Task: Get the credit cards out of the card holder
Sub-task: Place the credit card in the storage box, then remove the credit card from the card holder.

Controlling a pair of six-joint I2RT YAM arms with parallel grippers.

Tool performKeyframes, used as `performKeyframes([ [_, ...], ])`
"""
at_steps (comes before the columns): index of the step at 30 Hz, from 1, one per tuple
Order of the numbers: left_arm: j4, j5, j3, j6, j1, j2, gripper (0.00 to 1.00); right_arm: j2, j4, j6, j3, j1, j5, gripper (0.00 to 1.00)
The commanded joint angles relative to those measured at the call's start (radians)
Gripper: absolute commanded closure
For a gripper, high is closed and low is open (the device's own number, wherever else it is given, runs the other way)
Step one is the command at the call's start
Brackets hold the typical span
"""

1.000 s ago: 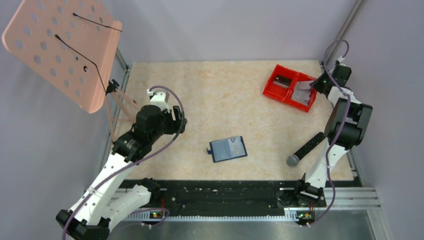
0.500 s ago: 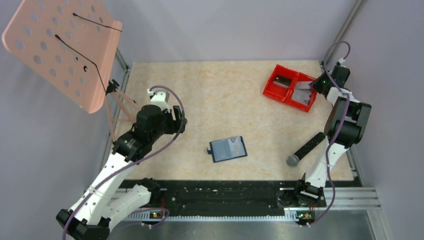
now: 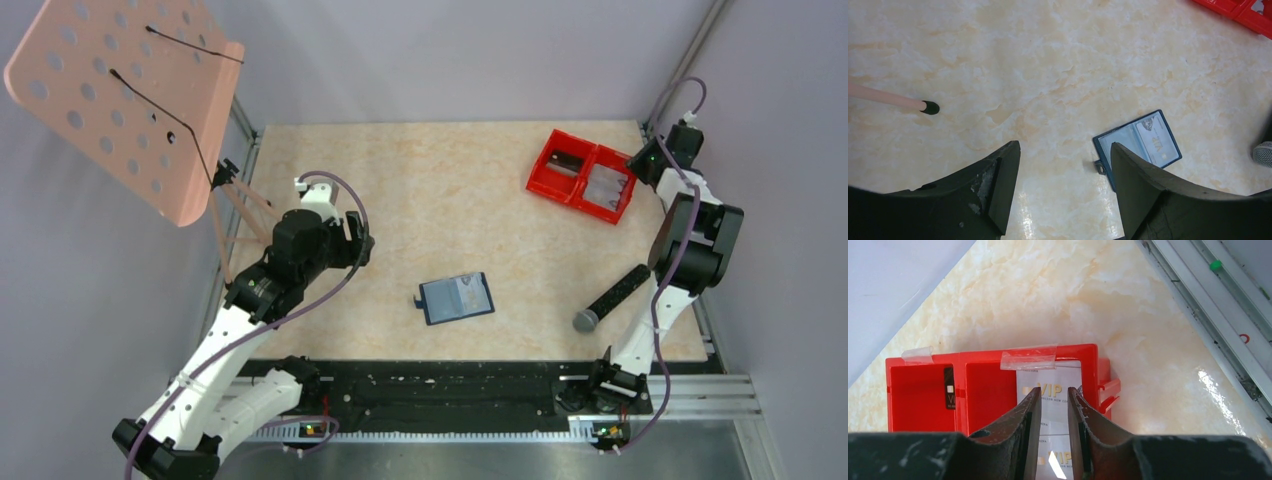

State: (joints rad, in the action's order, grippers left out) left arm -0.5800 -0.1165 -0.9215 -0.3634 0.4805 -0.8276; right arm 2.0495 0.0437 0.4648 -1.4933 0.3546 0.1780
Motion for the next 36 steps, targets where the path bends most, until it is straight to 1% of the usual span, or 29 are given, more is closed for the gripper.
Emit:
performKeyframes([
  [1, 0.046, 0.008, 0.008, 0.008, -0.004, 0.014, 0.28, 0.006, 0.032, 0.000, -0.066, 0.003, -0.022, 0.73],
  [5, 0.044, 0.007, 0.013, 0.002, -0.005, 0.018, 0.28, -0.008, 0.061, 0.000, -0.097, 0.003, -0.002, 0.73],
  [12, 0.036, 0.026, 0.007, -0.019, -0.004, -0.008, 0.28, -0.088, 0.146, 0.015, -0.126, -0.015, 0.015, 0.73],
  [14, 0.027, 0.032, 0.001, -0.026, -0.005, -0.010, 0.28, -0.116, 0.175, 0.015, -0.117, -0.025, 0.014, 0.73],
  [18, 0.027, 0.054, 0.004, -0.040, -0.004, 0.005, 0.28, -0.179, 0.214, 0.014, -0.043, -0.060, 0.011, 0.73],
  [22, 0.025, 0.110, 0.007, -0.050, -0.004, -0.006, 0.28, -0.250, 0.248, -0.009, 0.033, -0.159, 0.006, 0.73],
  [24, 0.020, 0.162, 0.014, -0.062, -0.005, -0.017, 0.29, -0.293, 0.255, -0.025, 0.082, -0.219, 0.001, 0.72],
  [29, 0.051, 0.274, 0.062, -0.118, -0.003, -0.052, 0.30, -0.413, 0.260, -0.038, 0.229, -0.393, 0.018, 0.65],
  [33, 0.095, 0.360, 0.114, -0.171, 0.000, -0.114, 0.31, -0.517, 0.225, -0.011, 0.360, -0.531, 0.038, 0.62],
  [36, 0.149, 0.419, 0.154, -0.219, 0.006, -0.180, 0.31, -0.562, 0.192, 0.022, 0.451, -0.666, 0.055, 0.61],
])
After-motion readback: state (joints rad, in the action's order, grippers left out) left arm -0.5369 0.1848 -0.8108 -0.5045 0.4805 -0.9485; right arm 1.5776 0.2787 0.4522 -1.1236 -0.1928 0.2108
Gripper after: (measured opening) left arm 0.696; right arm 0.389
